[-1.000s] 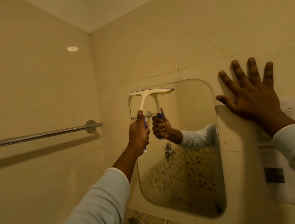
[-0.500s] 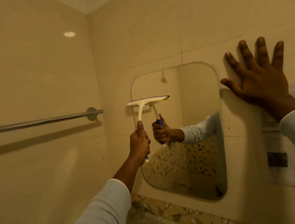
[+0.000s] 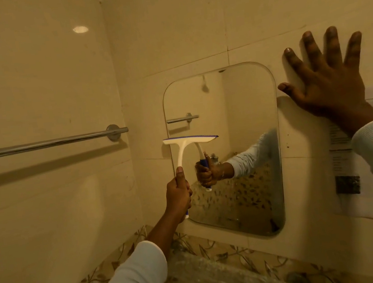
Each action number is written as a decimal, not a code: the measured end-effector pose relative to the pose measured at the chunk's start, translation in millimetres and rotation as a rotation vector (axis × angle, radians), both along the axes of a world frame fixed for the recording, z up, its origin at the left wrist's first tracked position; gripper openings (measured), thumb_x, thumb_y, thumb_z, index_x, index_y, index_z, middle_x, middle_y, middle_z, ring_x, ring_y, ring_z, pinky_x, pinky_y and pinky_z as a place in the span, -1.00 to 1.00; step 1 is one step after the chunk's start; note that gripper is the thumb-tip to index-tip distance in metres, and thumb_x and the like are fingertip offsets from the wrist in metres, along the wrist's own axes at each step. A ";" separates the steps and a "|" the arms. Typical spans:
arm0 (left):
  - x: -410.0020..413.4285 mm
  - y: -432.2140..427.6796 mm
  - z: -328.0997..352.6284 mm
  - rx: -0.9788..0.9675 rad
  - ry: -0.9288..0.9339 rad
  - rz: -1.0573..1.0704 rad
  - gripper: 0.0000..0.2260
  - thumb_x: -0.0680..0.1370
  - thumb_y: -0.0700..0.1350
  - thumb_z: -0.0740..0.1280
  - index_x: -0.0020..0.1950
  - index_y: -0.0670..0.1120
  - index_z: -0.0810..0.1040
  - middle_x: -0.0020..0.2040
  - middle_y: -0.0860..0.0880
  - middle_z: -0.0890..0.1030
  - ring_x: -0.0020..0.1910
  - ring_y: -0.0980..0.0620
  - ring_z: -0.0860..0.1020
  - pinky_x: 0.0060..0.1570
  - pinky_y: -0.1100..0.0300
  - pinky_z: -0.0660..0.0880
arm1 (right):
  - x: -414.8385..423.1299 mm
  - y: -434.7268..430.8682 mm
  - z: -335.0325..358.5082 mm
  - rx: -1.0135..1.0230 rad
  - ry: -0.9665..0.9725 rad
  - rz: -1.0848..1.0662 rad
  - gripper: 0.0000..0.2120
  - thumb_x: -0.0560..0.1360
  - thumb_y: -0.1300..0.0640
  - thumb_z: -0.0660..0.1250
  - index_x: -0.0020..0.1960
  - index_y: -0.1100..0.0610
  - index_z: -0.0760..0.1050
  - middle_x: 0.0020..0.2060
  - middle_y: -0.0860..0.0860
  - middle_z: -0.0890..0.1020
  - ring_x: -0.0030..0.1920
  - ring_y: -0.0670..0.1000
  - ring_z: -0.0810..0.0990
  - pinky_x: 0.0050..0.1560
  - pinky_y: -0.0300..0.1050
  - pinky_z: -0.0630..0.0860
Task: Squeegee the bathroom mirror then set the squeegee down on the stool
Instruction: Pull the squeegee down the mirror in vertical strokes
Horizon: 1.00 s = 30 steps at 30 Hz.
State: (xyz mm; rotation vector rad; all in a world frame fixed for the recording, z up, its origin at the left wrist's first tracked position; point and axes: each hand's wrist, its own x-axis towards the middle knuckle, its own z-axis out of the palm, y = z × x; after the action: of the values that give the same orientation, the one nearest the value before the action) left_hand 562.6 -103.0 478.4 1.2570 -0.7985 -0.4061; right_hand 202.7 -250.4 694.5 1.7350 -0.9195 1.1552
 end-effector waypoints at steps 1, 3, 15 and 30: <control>0.0 1.1 -4.8 0.004 0.003 0.001 -0.40 0.44 0.52 0.12 -0.30 -0.03 0.40 -0.51 0.04 0.37 -0.60 0.10 0.27 -0.57 0.23 0.24 | 0.3 -0.1 -0.3 -0.001 -0.002 0.002 -0.16 0.61 -0.51 -0.12 0.76 -0.11 -0.12 0.74 0.09 -0.10 0.71 0.34 -0.16 0.55 0.62 -0.10; -0.6 3.1 -11.7 0.013 0.012 0.000 -0.41 0.44 0.51 0.12 -0.31 -0.02 0.40 -0.50 0.04 0.37 -0.59 0.10 0.28 -0.57 0.23 0.25 | 0.4 0.2 0.0 -0.001 -0.005 0.006 -0.16 0.61 -0.51 -0.12 0.76 -0.11 -0.12 0.74 0.09 -0.10 0.71 0.34 -0.16 0.55 0.63 -0.10; -10.0 9.4 -33.8 0.021 0.029 0.005 -0.47 0.57 0.39 0.11 -0.29 -0.05 0.39 -0.47 0.01 0.36 -0.59 0.10 0.27 -0.57 0.26 0.23 | 0.6 3.5 0.3 0.017 -0.002 0.021 -0.17 0.62 -0.50 -0.12 0.76 -0.11 -0.12 0.74 0.10 -0.09 0.70 0.35 -0.15 0.55 0.62 -0.10; -5.3 27.2 -51.6 0.096 -0.018 0.019 -0.47 0.58 0.36 0.12 -0.29 -0.07 0.38 -0.47 0.01 0.35 -0.59 0.10 0.27 -0.57 0.25 0.24 | 0.2 8.1 -0.3 0.032 0.002 0.030 -0.16 0.61 -0.51 -0.12 0.76 -0.12 -0.13 0.74 0.10 -0.10 0.71 0.33 -0.18 0.56 0.60 -0.12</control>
State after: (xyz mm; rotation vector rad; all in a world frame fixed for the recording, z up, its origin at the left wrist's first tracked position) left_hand 557.3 -75.9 426.8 1.3586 -0.7896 -0.4228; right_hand 202.9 -242.3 694.2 1.7808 -0.9186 1.1639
